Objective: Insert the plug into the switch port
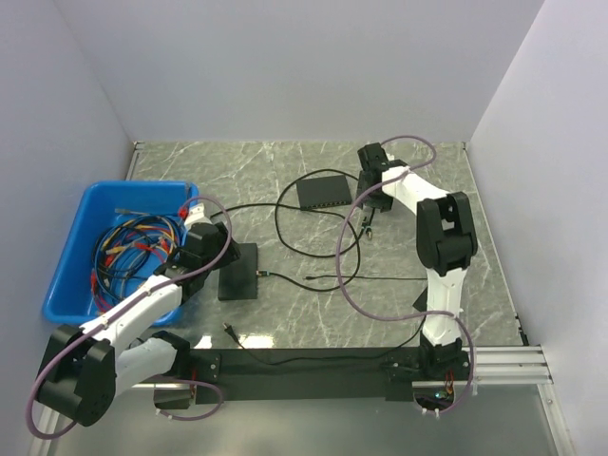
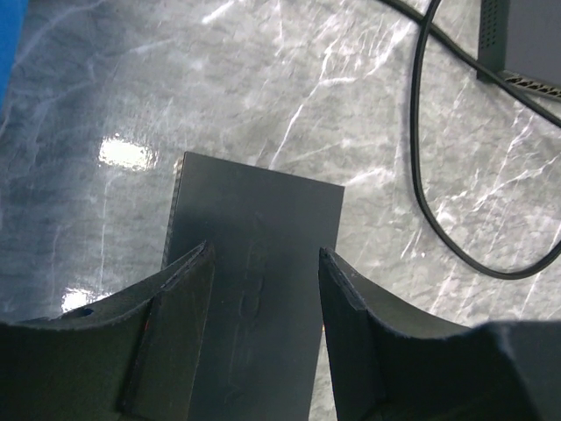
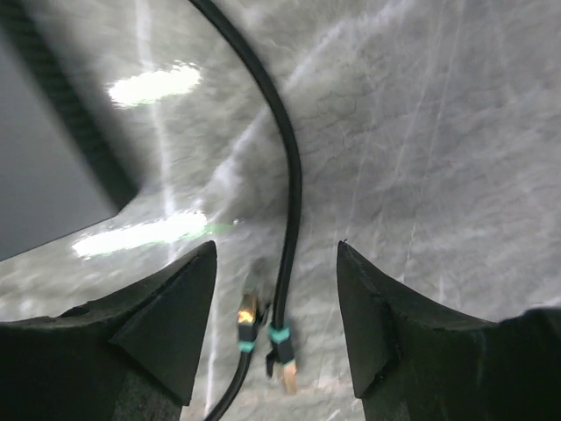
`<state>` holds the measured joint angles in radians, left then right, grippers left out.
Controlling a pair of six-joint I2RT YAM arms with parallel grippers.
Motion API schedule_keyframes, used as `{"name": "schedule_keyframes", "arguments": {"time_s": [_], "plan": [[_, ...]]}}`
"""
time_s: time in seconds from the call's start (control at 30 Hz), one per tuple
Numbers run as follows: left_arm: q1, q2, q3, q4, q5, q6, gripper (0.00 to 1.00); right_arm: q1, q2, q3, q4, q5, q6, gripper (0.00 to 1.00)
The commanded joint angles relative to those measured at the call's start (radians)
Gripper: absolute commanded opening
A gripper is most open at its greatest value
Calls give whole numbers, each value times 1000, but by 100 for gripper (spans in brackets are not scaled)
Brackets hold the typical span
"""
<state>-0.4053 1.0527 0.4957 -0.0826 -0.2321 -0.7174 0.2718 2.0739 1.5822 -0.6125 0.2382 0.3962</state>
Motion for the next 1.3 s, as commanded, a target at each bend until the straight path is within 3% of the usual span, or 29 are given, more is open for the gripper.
{"name": "schedule_keyframes", "arguments": {"time_s": [0.0,0.2,0.4,0.47,0.7,0.8,1.07,1.1,1.2,1.27], "plan": [[-3,-14,-19,50,19,21,57,-20,21,74,-30,0,13,63],[-3,-3,-31,61,20,26,56,-48,89,130,-47,-13,18,50],[-3,6,-39,70,22,29,56,-71,112,119,-27,-66,23,20],[-3,6,-36,69,20,30,56,-75,114,117,-36,-73,23,19],[-3,1,-40,67,16,27,56,-77,103,104,-66,-102,7,31],[-3,3,-39,66,14,27,56,-79,110,108,-87,-125,-2,31],[-3,-13,-46,63,10,27,57,-83,49,6,-55,-169,1,15],[-3,-11,-46,63,10,27,57,-83,46,-1,-52,-172,1,8],[-3,-7,-46,63,10,26,56,-83,43,-8,-53,-180,-2,1],[-3,-8,-49,66,7,26,56,-83,31,-22,-37,-192,-2,0]]}}
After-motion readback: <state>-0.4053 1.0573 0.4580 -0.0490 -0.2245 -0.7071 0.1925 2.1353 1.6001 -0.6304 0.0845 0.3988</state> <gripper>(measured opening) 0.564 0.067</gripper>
